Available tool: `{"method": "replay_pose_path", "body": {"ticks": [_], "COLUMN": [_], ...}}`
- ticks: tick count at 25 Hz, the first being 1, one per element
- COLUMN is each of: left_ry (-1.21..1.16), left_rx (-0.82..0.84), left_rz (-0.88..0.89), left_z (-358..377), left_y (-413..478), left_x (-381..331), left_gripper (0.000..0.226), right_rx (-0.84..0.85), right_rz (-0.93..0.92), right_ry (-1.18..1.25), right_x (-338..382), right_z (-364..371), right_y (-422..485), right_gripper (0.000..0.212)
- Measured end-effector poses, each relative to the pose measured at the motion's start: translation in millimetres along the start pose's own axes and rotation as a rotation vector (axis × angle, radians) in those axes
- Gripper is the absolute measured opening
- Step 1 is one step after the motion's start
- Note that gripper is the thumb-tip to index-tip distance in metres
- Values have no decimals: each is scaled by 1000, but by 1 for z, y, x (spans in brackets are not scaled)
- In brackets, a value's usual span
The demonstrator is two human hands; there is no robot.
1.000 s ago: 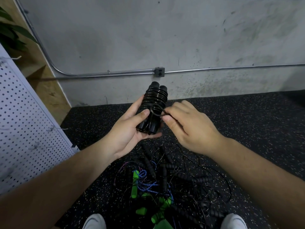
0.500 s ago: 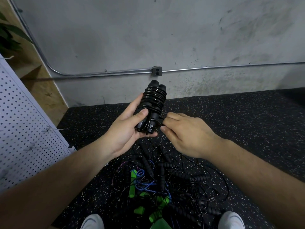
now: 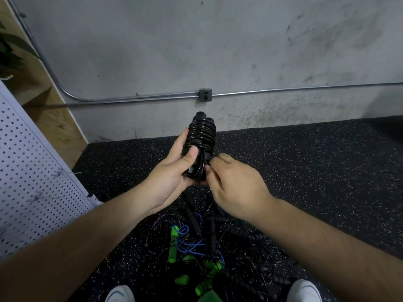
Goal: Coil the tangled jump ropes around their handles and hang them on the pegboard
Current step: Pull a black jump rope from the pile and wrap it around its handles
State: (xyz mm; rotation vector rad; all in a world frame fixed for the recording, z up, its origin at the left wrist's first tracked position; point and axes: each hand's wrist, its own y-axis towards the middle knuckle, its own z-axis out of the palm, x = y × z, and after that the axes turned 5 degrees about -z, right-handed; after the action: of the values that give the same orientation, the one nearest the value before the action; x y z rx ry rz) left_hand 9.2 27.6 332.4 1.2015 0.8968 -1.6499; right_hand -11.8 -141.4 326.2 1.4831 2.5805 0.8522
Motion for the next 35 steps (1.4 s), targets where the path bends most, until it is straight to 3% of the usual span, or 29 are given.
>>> {"method": "replay_pose_path", "body": {"ticks": [4, 8, 11, 14, 18, 20, 22, 29, 32, 35], "left_ry": [51, 1, -10, 36, 81, 277, 437, 392, 470, 470], "left_rx": [19, 1, 1, 55, 52, 38, 30, -47, -62, -54], "left_rz": [11, 31, 31, 7, -20, -15, -19, -36, -40, -64], "left_z": [-6, -10, -14, -9, -12, -21, -26, -40, -46, -44], "left_y": [1, 8, 9, 6, 7, 8, 9, 11, 14, 14], "left_x": [4, 3, 0, 7, 6, 5, 4, -2, -2, 0], "left_gripper": [94, 95, 95, 90, 86, 84, 79, 52, 40, 37], "right_rx": [-72, -85, -112, -227, -158, -102, -95, -66, -140, -205], "right_rz": [-18, 96, 68, 62, 114, 90, 45, -28, 64, 253], "right_ry": [57, 310, 378, 453, 601, 549, 441, 374, 344, 494], "right_x": [-1, -6, -7, -5, -2, -3, -5, -8, -10, -16], "right_z": [3, 4, 3, 2, -6, -8, -6, 1, 6, 3], "right_y": [2, 1, 2, 8, 14, 17, 22, 32, 36, 42], "right_gripper": [35, 15, 16, 7, 25, 34, 26, 14, 16, 16]}}
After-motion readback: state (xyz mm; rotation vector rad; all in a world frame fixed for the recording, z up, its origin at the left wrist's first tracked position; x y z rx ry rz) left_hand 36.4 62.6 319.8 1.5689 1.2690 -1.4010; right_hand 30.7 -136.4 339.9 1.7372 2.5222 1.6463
